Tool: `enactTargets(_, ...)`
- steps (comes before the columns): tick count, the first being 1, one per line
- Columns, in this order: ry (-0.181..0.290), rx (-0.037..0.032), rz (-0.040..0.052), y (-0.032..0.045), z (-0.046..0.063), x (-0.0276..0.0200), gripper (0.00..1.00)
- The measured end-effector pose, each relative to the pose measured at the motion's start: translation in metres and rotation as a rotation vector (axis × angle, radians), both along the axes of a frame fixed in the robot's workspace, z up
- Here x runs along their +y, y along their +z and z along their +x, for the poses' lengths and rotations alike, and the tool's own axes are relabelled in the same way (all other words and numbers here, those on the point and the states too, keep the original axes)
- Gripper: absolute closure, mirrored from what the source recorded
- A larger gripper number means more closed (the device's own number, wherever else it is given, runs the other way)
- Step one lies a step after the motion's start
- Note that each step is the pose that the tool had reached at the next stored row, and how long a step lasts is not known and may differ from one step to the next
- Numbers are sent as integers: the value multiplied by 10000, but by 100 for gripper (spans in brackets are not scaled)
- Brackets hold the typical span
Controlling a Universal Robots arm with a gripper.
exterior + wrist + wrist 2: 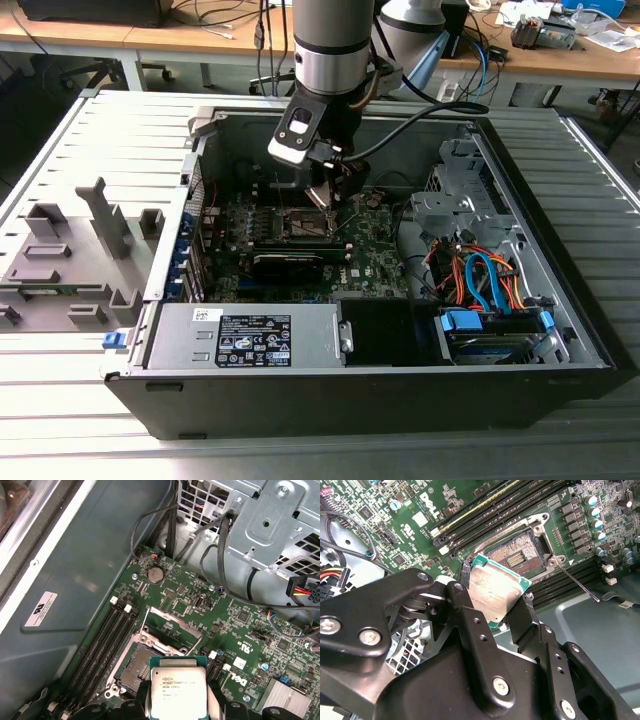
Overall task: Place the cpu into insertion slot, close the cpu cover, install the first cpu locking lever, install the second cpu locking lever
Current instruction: 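Place the cpu into insertion slot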
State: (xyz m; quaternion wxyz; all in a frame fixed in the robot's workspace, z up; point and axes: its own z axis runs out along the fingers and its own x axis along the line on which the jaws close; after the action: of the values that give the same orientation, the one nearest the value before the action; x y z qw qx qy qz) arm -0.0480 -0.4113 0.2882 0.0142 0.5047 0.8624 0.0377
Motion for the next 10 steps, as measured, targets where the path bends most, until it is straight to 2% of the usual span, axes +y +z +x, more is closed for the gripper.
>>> enactTargets(10,-202,0,0,0,0,0,46)
